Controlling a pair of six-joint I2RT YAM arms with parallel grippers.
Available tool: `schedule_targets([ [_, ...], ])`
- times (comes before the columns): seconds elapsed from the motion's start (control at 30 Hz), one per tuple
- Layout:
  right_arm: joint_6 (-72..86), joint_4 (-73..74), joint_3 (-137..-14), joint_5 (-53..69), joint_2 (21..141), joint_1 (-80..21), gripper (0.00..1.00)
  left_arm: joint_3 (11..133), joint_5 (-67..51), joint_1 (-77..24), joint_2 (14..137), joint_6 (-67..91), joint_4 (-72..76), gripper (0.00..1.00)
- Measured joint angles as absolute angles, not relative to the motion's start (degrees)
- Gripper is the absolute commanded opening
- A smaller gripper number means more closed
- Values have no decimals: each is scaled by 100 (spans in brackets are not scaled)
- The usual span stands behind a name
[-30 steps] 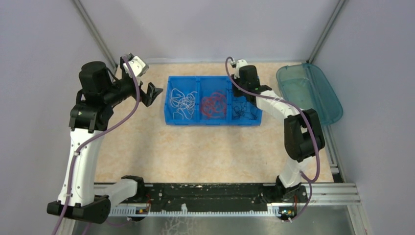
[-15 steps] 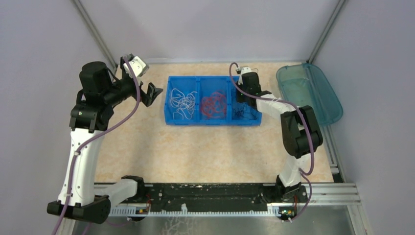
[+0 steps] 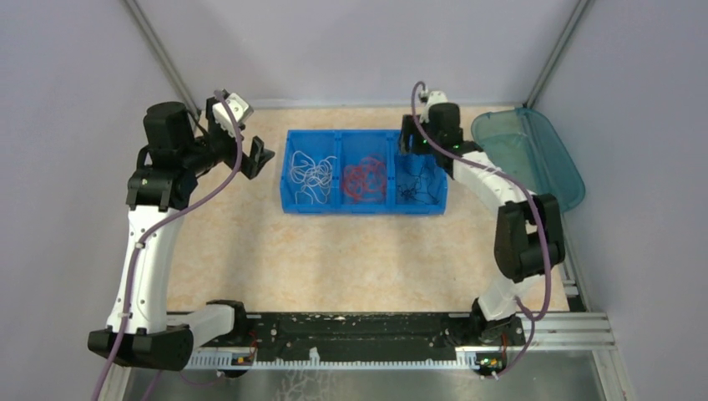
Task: Untangle the cables
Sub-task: Place the cable in the bin.
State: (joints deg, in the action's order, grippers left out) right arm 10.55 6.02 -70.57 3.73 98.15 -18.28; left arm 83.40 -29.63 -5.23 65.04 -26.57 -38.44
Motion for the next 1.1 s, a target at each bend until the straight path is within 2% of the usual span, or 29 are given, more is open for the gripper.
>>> schedule_targets([
  [0.17, 1160, 541, -8090, 532, 9522, -1249, 70, 8340, -3030, -499, 6543, -2659, -3841, 100],
  [0.3, 1162, 412, -8305, 419, 9592, -937, 68, 8340, -3081, -499, 6545, -2661, -3844, 100],
  [0.73, 1457, 134, -8464, 932, 11308, -329, 62, 8342, -3159, -497, 6683, -2683, -3850, 100],
  [0.9, 1463, -148, -8661, 1162, 11448, -283, 55, 8342, -3157, -499, 6740, -2687, -3852, 100],
  [1.1, 1533, -537, -8711, 1577, 11695, -283, 37, 8342, -3153, -499, 6759, -2729, -3852, 100],
])
